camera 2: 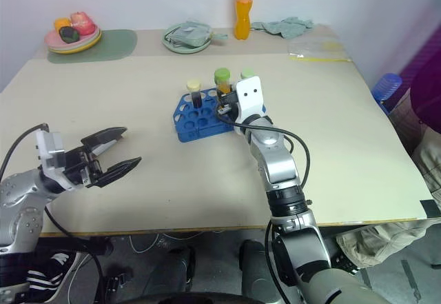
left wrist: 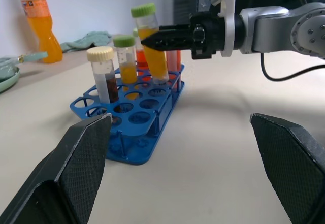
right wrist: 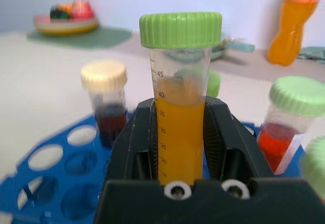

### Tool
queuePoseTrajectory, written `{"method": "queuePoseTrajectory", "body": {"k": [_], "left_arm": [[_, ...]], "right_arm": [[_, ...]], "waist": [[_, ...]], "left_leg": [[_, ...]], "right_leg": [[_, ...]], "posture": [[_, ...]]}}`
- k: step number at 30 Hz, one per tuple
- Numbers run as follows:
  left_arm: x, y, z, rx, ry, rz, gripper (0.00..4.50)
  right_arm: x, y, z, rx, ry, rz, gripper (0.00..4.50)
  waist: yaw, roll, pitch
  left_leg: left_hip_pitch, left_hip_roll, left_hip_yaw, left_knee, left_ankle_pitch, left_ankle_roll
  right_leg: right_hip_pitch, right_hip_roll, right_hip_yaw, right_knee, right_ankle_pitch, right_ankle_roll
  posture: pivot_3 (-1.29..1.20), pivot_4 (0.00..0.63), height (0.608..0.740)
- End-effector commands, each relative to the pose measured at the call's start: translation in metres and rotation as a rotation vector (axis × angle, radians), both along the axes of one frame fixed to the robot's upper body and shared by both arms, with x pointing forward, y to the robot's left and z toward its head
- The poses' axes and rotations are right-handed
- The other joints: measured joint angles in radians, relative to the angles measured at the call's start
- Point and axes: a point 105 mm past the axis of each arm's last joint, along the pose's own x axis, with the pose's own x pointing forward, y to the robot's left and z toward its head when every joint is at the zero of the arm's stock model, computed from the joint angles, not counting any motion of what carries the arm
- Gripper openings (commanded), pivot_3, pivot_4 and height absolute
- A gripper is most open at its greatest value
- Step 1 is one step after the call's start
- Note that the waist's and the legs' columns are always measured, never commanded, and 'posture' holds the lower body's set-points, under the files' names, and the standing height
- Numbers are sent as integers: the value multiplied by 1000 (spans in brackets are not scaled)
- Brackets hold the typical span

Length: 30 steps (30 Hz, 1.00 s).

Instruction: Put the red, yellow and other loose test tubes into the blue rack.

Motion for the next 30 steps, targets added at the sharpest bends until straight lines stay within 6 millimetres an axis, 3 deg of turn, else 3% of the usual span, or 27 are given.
{"method": "queuePoseTrajectory", "body": {"k": [1,6,14,30], "left_arm": [[-1,2,7,15,-35,2,4500],[-1,3,8,14,-37,3,4500],[-1,-4,14,19,-44,-1,4500],[2,-12,26,19,-49,8,4500]], "right_arm": [[-6,-6,14,122,-77,-3,729],[-9,-9,-3,124,-53,-1,729],[-11,-13,-9,123,-64,-23,729],[-4,1,-13,93,-62,-13,729]], "waist": [[0,0,0],[0,0,0],[0,0,0],[0,0,0]], "left_leg": [[0,0,0,0,0,0],[0,0,0,0,0,0],[0,0,0,0,0,0],[0,0,0,0,0,0]], "right_leg": [[0,0,0,0,0,0],[0,0,0,0,0,0],[0,0,0,0,0,0],[0,0,0,0,0,0]], "posture": [[0,150,740],[0,150,740],[0,150,740],[0,150,740]]}}
